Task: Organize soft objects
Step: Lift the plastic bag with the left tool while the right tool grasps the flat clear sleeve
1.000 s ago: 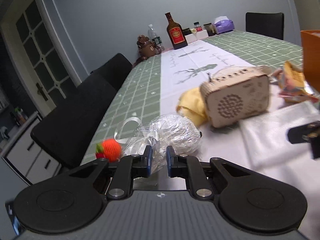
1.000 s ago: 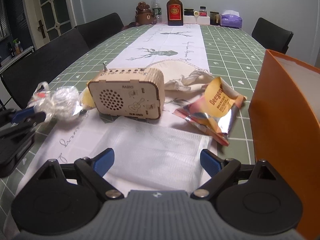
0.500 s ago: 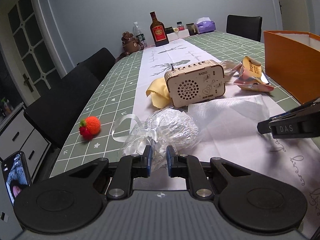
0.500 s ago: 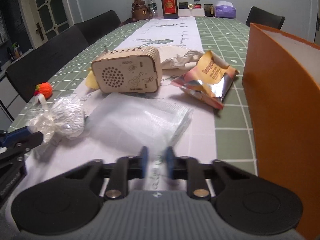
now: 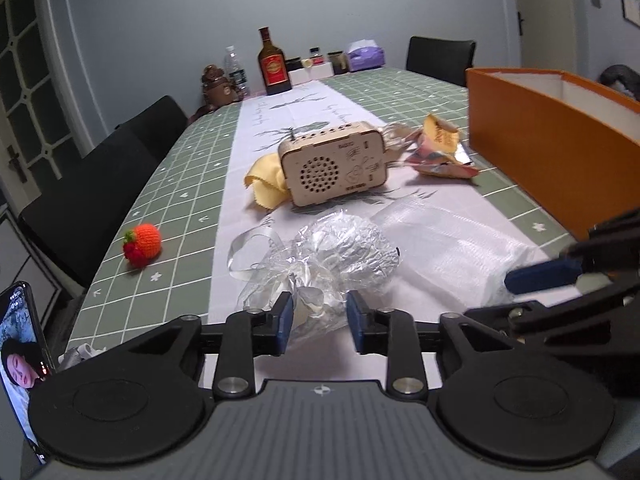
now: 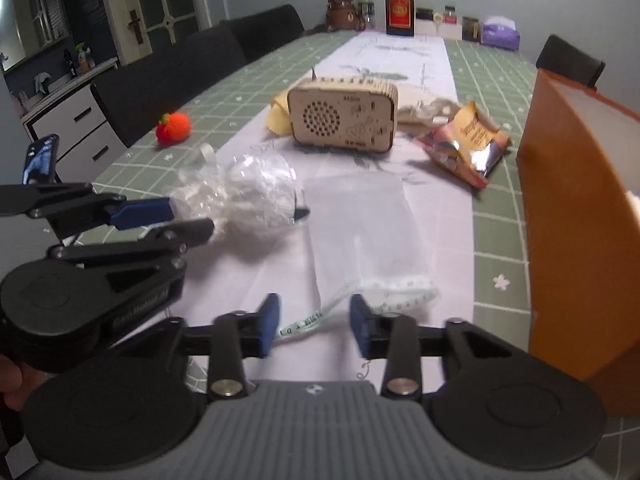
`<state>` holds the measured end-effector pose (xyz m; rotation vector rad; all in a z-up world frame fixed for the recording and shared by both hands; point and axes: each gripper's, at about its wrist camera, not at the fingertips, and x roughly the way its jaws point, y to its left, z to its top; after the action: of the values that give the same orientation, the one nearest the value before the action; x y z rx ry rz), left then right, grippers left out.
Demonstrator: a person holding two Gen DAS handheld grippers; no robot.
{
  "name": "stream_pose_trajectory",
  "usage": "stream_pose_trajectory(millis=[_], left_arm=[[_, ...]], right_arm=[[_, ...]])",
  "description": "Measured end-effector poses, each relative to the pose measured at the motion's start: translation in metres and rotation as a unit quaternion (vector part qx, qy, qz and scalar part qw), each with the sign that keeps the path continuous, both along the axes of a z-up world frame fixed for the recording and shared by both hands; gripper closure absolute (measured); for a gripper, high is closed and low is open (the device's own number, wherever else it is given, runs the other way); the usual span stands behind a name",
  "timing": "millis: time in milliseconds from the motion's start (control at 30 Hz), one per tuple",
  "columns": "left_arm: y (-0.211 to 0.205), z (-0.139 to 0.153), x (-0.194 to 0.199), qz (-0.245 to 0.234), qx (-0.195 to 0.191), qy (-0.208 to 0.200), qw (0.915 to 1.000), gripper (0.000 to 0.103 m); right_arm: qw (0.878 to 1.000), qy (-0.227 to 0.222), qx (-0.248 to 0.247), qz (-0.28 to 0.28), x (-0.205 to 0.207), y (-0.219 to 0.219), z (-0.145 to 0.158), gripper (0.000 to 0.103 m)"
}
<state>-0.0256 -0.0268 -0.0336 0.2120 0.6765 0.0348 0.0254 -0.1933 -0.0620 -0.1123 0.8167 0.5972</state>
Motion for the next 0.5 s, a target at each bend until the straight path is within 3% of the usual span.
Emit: stream_pose_trajectory(millis=[100,167,233,300,400,500], left_arm=[[0.001,0.009,-0.012,-0.038,-0.006,-0.011,0.9992,0.049],[0.003,0.017,-0.017,-0.056,0.004,-0.021,0.9982,0.043],[0.004,0.024,-0.018,-0.079,0.019,-0.026,0.9964,0.031],[0.011,0.027,-0.011,-0.094,0.016,-0.013,0.9954,0.027],[0.027,0.022,0.005,-0.097,-0.021,0.014,0.9950,0.027],[0.048,0.011,0.022,-0.082,-0.089,0.037,0.9919,0.027]], right_arm=[[1.000,-0.019,0.006,0.005,-0.004,-0.007,0.013,0.050],[0.999,-0.035,0.012,0.005,-0.002,-0.011,0.020,0.036],[0.999,-0.047,0.007,-0.001,0.004,-0.013,0.020,0.031],[0.999,-0.047,0.005,-0.007,0.013,-0.014,0.016,0.029],[0.999,-0.037,0.021,-0.017,0.028,-0.015,0.007,0.025],[0.999,-0.033,0.025,-0.026,0.039,-0.014,-0.003,0.019]])
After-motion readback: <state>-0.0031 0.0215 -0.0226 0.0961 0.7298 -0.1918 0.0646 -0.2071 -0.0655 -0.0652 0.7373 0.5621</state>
